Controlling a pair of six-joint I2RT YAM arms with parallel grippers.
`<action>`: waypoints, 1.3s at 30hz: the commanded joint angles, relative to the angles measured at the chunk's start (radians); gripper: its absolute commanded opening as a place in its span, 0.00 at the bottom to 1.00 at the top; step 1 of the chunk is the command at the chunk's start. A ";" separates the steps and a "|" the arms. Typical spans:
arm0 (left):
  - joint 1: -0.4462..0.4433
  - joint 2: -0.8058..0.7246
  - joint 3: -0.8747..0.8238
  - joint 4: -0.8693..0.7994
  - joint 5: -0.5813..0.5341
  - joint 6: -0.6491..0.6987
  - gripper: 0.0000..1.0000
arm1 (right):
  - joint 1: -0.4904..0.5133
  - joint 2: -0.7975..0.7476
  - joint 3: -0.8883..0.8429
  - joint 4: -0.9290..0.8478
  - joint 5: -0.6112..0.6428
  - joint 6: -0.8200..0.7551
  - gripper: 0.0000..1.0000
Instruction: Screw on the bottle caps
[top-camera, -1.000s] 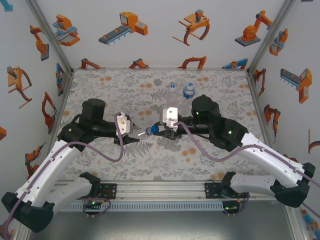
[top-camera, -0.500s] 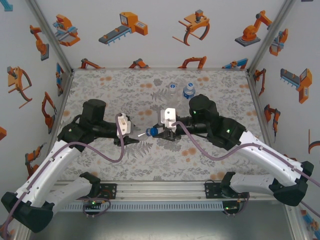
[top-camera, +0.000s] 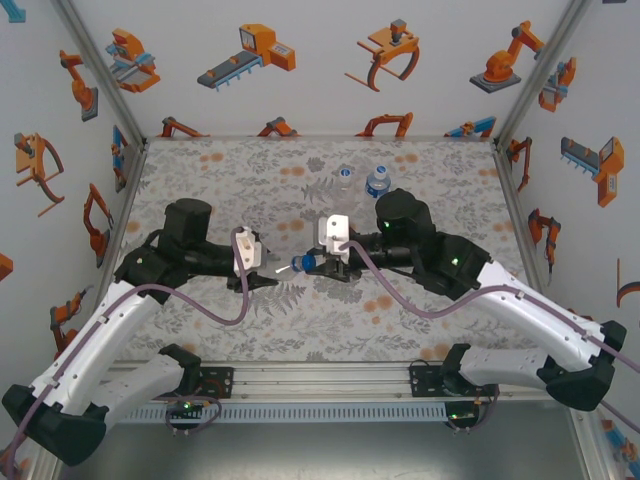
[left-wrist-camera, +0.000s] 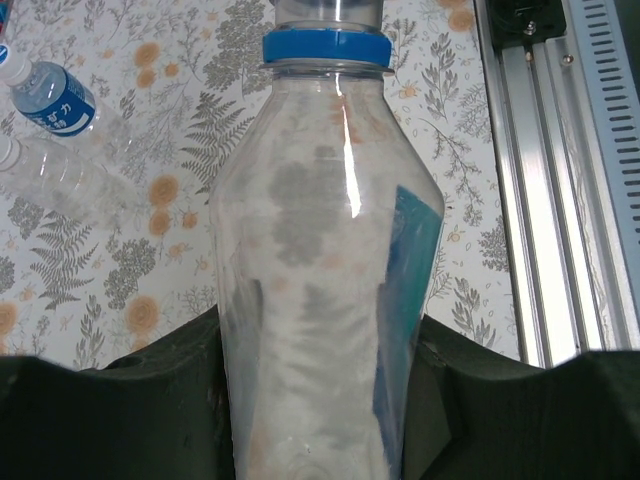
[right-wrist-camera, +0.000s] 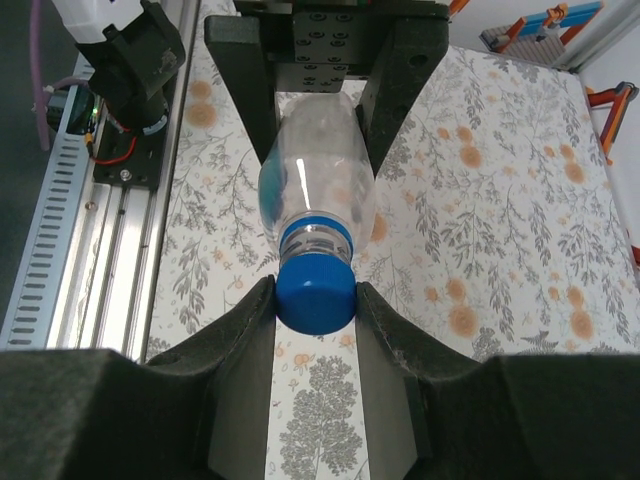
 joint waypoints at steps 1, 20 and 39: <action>-0.019 -0.008 0.029 0.010 0.055 0.011 0.00 | 0.004 0.020 0.013 0.059 0.038 0.013 0.01; -0.025 0.034 0.051 -0.052 0.048 0.014 0.00 | 0.068 0.085 0.150 -0.158 0.096 -0.203 0.00; -0.029 0.112 0.106 -0.180 0.095 0.031 0.00 | 0.236 0.132 0.224 -0.293 0.367 -0.475 0.00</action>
